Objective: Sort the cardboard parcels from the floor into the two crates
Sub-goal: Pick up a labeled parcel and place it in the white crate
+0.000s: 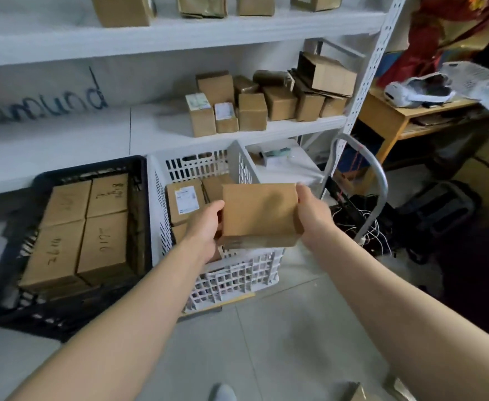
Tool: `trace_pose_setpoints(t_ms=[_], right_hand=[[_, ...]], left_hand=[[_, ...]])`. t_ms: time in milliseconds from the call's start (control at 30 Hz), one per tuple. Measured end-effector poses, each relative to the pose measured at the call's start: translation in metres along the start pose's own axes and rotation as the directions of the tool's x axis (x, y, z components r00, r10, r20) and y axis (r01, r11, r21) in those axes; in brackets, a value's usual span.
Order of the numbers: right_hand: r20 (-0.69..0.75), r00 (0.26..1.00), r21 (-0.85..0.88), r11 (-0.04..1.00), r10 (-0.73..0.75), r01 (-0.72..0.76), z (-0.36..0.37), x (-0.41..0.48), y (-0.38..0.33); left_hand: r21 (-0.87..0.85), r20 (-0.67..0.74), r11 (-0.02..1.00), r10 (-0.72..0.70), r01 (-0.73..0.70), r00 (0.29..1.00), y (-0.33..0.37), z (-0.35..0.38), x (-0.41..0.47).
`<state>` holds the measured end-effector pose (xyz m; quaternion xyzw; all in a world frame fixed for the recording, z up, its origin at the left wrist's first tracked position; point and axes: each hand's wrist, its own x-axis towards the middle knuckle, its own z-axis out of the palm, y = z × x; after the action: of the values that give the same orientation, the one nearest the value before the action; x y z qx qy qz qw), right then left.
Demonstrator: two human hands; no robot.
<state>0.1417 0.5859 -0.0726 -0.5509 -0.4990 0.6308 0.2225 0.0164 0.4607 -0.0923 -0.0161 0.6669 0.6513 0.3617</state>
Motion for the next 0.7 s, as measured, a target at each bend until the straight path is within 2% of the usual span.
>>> trace_pose_setpoints(t_ms=[133, 333, 433, 600, 700], right_hand=[[0.047, 0.999, -0.066, 0.998, -0.014, 0.017, 0.048, 0.019, -0.019], [0.105, 0.993, -0.177, 0.982, -0.054, 0.072, 0.091, 0.058, -0.026], [0.136, 0.991, -0.247, 0.968, -0.008, 0.042, 0.102, 0.083, -0.022], [0.206, 0.978, -0.38, 0.924, 0.045, 0.037, 0.111, 0.12, -0.016], [0.22, 0.971, -0.538, 0.842, 0.091, 0.043, 0.114, 0.134, -0.006]], left_hand=[[-0.072, -0.054, 0.997, -0.002, -0.002, 0.999, 0.023, -0.024, 0.041], [-0.135, -0.078, 0.988, -0.08, 0.069, 0.994, 0.024, -0.037, 0.08], [-0.143, -0.128, 0.982, -0.14, 0.121, 0.982, 0.013, -0.036, 0.095], [-0.124, -0.121, 0.97, -0.223, 0.208, 0.967, -0.002, -0.026, 0.116], [-0.063, -0.181, 0.955, -0.297, 0.29, 0.938, -0.018, -0.018, 0.126]])
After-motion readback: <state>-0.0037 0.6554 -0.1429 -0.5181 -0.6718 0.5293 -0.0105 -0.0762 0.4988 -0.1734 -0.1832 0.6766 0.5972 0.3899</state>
